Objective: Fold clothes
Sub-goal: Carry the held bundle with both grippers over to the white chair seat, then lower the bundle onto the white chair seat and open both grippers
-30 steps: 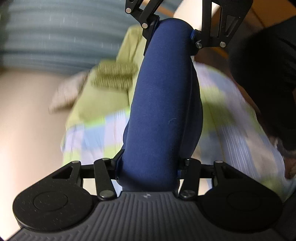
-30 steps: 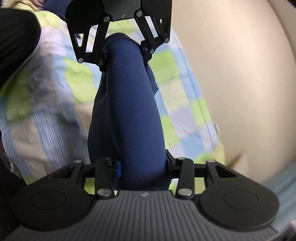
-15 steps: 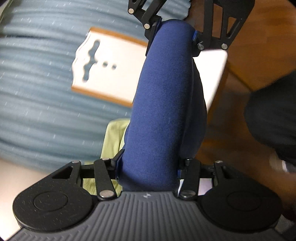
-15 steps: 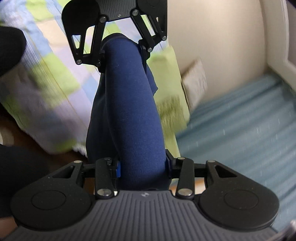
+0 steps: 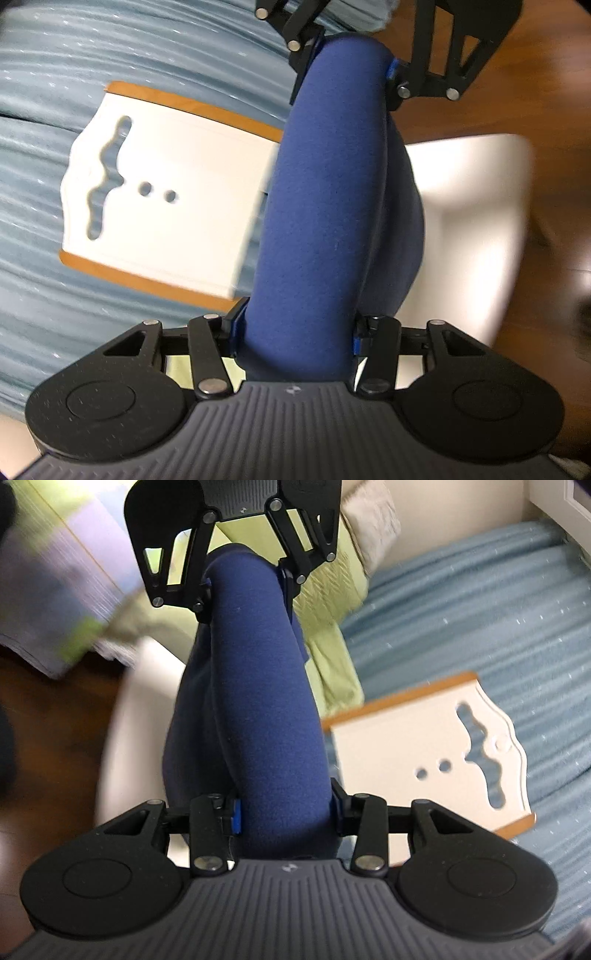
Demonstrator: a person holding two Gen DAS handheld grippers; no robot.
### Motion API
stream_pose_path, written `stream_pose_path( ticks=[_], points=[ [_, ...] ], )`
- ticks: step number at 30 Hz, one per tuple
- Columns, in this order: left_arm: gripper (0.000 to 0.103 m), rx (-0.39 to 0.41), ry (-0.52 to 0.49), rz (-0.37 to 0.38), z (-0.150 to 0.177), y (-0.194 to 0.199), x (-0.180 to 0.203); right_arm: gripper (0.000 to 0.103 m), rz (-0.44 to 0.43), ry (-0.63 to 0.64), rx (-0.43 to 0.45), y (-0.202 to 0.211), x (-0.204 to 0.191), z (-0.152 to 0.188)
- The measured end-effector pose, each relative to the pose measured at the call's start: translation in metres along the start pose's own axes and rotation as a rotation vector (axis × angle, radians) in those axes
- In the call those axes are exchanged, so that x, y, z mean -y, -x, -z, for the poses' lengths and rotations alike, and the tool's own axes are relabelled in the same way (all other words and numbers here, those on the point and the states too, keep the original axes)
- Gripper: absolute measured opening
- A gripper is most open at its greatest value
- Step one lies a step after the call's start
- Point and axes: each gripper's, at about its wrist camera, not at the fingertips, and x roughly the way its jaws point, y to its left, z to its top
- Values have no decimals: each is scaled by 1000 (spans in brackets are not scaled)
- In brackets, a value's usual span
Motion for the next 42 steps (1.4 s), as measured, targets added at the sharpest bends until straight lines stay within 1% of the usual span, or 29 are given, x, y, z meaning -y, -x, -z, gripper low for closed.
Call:
stream_pose_path(
  ticks=[2, 3, 4, 6, 8, 9, 10, 11, 13, 15, 16, 17, 20, 21, 23, 25, 27, 29, 30, 32, 34, 35, 37, 40, 41, 42],
  points=[
    [54, 17, 1, -27, 4, -34, 5, 37, 51, 0, -23, -30, -4, 9],
    [54, 17, -1, -19, 6, -49, 12, 37, 77, 0, -34, -44, -6, 14],
    [54, 17, -2, 1, 11, -68, 22, 38, 81, 0, -41, -53, -12, 17],
    [54, 5, -4, 72, 19, -89, 42, 38, 51, 12, -79, -88, -45, 32],
    [57, -8, -12, 159, 30, -101, 64, 39, -26, 3, -105, -102, -66, 39],
    [57, -9, -17, 197, 37, -104, 76, 40, -88, 2, -119, -106, -82, 42],
    [58, 1, -24, 221, 46, -103, 89, 41, -104, 10, -116, -103, -90, 43],
    [60, 11, -28, 237, 53, -102, 99, 43, -120, 17, -113, -100, -99, 44],
    [64, 23, -22, 237, 60, -100, 106, 45, -152, 32, -107, -94, -115, 47],
    [65, 31, -14, 236, 63, -99, 106, 49, -163, 17, -110, -87, -118, 45],
    [66, 37, -10, 239, 66, -99, 104, 50, -165, 8, -113, -85, -119, 44],
    [68, 37, -11, 239, 67, -99, 103, 54, -164, -10, -122, -78, -121, 42],
    [72, 27, -5, 237, 74, -94, 101, 61, -158, -63, -149, -59, -123, 39],
    [72, 23, 1, 231, 77, -90, 100, 61, -147, -79, -152, -51, -122, 37],
    [73, 23, 28, 215, 75, -67, 104, 61, -125, -110, -158, -34, -120, 35],
    [73, 36, 61, 206, 79, -56, 102, 59, -111, -137, -157, -29, -121, 41],
    [72, 41, 78, 202, 82, -52, 102, 49, -121, -196, -146, -18, -119, 42],
    [58, 28, 87, 227, 84, -55, 100, 26, -143, -209, -160, -40, -117, 35],
    [57, 19, 88, 237, 85, -59, 99, 21, -157, -226, -167, -45, -118, 36],
    [56, 3, 89, 223, 87, -67, 96, 22, -172, -250, -174, -53, -119, 34],
    [55, -10, 120, 227, 88, -53, 99, 23, -166, -263, -176, -57, -119, 34],
    [55, -11, 130, 232, 88, -56, 99, 23, -163, -273, -179, -59, -119, 33],
    [55, -2, 122, 234, 88, -57, 98, 23, -157, -280, -188, -64, -118, 32],
    [55, 9, 124, 239, 89, -45, 101, 23, -152, -280, -194, -67, -117, 33],
    [56, 10, 125, 238, 83, -55, 101, 24, -153, -280, -195, -69, -117, 33],
    [56, 8, 127, 234, 83, -56, 103, 24, -152, -282, -197, -70, -118, 33]
  ],
)
